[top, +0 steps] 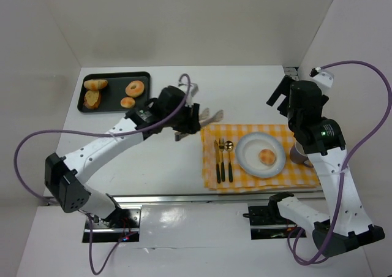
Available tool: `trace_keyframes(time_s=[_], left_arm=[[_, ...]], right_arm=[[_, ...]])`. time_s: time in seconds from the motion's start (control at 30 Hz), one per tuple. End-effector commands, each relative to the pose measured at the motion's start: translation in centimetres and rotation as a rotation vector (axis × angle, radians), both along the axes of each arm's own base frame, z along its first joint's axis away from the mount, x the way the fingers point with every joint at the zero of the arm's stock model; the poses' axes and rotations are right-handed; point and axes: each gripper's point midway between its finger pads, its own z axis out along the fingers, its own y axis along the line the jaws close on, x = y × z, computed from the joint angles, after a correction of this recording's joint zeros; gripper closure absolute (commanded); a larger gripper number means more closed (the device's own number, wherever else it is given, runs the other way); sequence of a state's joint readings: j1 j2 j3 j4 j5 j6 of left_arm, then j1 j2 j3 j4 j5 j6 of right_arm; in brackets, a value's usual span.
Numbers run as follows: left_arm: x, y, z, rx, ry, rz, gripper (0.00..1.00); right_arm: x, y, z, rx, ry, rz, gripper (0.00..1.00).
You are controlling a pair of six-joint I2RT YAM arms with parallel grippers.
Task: Place the bread
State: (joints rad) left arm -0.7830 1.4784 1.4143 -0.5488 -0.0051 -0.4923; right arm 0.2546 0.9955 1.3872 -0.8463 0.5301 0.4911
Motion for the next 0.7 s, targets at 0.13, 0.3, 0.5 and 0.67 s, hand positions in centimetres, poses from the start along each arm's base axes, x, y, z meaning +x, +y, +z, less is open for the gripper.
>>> trace_keyframes(time_s=[0.13, 0.3, 0.5, 0.67], left_arm=[[8.2, 16.0, -1.6, 0.114, 0.068, 0.483, 0.39], [13.1, 24.4, -2.3, 0.100, 0.126, 0.731, 0.39], [17.2, 28.6, -5.3, 0.104, 0.200, 0.858, 0.39], [19.0, 30.6, -5.0, 0.064, 0.193, 0.922, 0.38]], right_arm=[[0.4, 0.5, 0.4, 0.028, -0.041, 0.020, 0.00], [0.5, 0.7, -0.1, 0.030, -0.029, 0.030, 0.00], [0.8, 1.0, -1.0, 0.030, -0.007, 0.039, 0.00], [1.4, 1.3, -1.4, 0.032, 0.003, 0.049, 0.00]])
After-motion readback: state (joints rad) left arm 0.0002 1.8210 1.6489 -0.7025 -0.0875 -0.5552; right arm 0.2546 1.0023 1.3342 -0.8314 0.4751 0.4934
